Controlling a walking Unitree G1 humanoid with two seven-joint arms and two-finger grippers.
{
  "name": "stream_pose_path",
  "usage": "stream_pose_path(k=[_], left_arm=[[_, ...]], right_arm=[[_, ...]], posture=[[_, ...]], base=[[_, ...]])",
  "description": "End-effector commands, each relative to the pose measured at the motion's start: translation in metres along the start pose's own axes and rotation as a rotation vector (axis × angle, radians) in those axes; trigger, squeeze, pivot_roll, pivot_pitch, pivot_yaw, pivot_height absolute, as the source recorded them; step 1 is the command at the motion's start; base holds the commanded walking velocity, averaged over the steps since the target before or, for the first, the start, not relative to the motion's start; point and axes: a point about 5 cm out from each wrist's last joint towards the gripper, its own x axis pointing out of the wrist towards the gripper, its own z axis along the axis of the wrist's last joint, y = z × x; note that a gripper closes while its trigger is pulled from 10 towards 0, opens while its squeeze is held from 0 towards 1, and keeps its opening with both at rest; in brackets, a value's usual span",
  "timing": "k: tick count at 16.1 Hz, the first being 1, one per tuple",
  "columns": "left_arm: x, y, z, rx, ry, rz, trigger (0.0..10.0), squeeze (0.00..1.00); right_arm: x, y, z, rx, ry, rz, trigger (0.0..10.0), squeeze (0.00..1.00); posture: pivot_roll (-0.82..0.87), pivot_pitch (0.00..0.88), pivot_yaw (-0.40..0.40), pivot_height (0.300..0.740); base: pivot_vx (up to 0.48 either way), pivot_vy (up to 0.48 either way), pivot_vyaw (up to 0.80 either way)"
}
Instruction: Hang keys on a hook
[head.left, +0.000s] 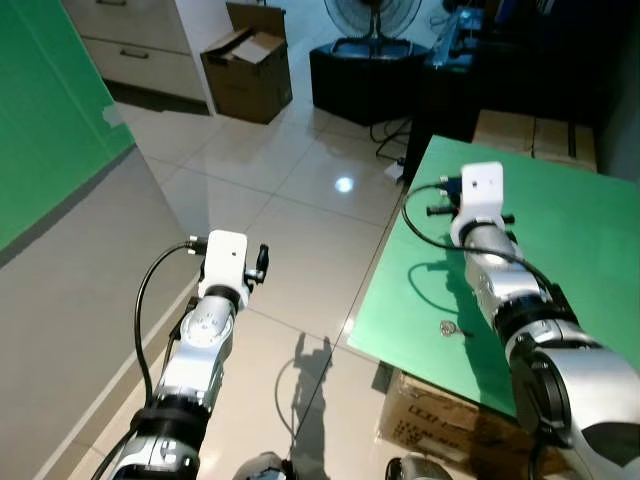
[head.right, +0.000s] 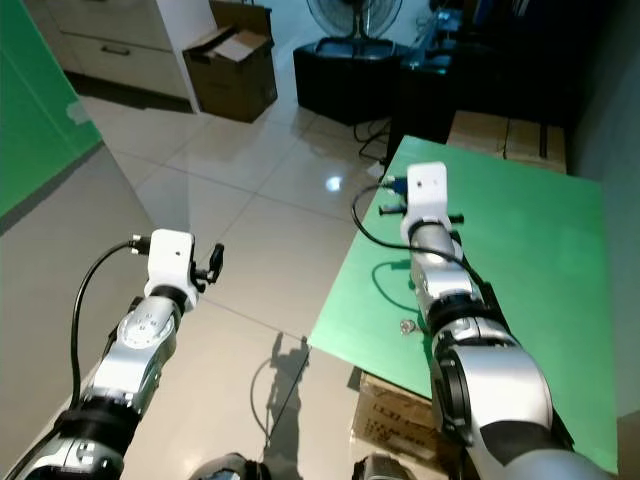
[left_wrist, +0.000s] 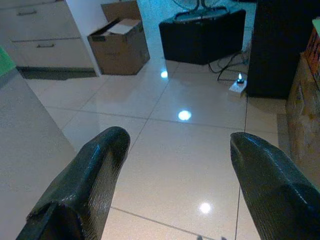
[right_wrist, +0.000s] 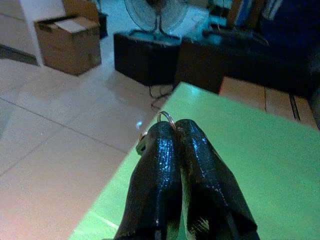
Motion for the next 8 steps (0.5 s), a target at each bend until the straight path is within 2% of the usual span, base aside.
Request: stream_pose_path(k=[1, 4, 8], left_arm=[[0.002, 0.002, -0.002, 0.006, 0.005, 0.014, 10.0, 0.0], [0.005, 0.004, -0.003, 0.009, 0.0, 0.017, 10.0, 0.0], [0.008, 0.006, -0.004, 0.011, 0.008, 0.02, 10.0, 0.0]], right_arm=[[0.005, 0.008, 0.015, -0.026, -0.037, 0.042, 0.0, 0.0], [0.006, 0.015, 0.022, -0.052, -0.053, 0.052, 0.0, 0.0], [0.004, 0.021, 0.013, -0.05, -0.024, 0.066, 0.0, 0.0]], posture=[[-0.06, 0.0, 0.071, 0.74], [-0.06, 0.0, 0.084, 0.74], [-0.05, 0.0, 0.077, 0.74]], base=[[0.0, 0.0, 0.0], [0.0, 0.0, 0.0], [0.0, 0.0, 0.0]])
